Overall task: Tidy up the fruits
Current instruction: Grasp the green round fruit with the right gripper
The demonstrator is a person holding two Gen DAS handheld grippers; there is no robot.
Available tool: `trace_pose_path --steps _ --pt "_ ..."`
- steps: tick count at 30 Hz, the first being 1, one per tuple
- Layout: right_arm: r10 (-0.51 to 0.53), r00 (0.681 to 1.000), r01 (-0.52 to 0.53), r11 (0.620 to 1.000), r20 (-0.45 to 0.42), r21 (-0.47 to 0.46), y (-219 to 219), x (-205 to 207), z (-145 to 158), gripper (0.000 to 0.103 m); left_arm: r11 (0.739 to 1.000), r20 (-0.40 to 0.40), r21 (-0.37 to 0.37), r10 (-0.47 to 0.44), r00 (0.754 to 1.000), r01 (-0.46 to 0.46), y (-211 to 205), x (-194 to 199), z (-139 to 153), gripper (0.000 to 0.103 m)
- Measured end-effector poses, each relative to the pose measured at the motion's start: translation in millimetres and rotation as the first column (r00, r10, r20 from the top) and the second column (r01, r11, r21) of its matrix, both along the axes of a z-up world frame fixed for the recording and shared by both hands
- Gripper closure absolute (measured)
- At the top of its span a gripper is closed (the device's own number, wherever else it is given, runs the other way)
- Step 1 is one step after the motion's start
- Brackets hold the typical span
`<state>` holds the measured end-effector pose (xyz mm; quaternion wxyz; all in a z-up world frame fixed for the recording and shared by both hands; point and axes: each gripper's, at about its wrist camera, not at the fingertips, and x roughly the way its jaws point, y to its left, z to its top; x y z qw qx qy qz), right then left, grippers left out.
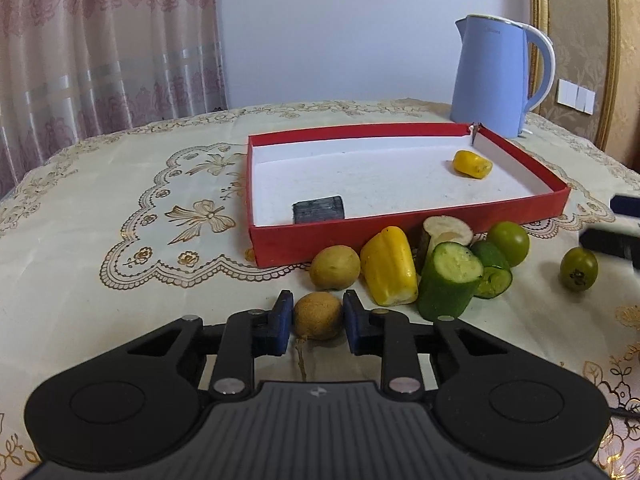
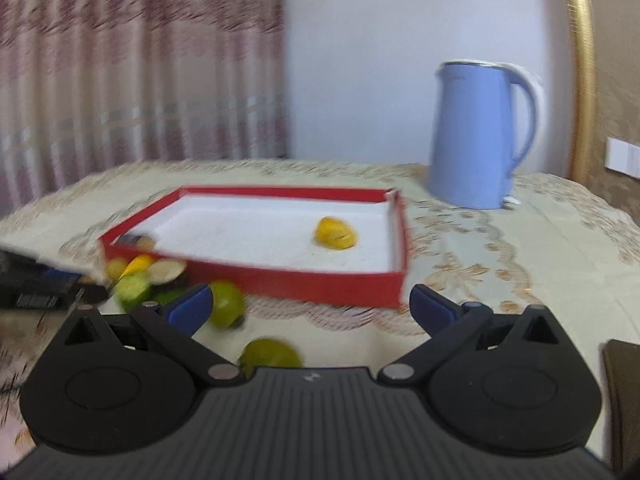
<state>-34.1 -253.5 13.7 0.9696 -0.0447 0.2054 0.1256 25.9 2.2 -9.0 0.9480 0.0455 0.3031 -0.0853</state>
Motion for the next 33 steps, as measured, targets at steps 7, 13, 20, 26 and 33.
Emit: trace_pose_path --steps 7,13,20,26,33 --pt "0.093 0.995 -0.097 0.986 -0.034 -0.135 26.1 -5.5 -5.7 0.0 0.998 0.018 0.061 -0.002 1.0 0.001 -8.1 -2.7 -1.2 0.077" --pt "0.075 0.989 -0.085 0.993 -0.125 -0.079 20.2 5.1 -10.1 0.0 0.998 0.019 0.07 -0.004 1.0 0.003 -8.8 -2.7 -1.7 0.077" --pt "0.07 0.983 -0.086 0.993 -0.168 -0.087 21.6 13.2 -14.3 0.023 0.998 0.018 0.065 -0.003 1.0 0.002 -8.0 -2.4 -2.1 0.077" --pt "0.064 0.983 -0.08 0.993 -0.171 -0.089 20.5 13.1 -14.7 0.03 0.998 0.018 0.064 -0.003 1.0 0.002 -7.5 -2.4 -2.2 0.077" --pt "0.073 0.978 -0.086 0.995 -0.197 -0.057 15.3 16.6 -14.7 0.045 0.997 0.021 0.081 -0.007 1.0 0.005 -9.0 -2.7 -1.9 0.077"
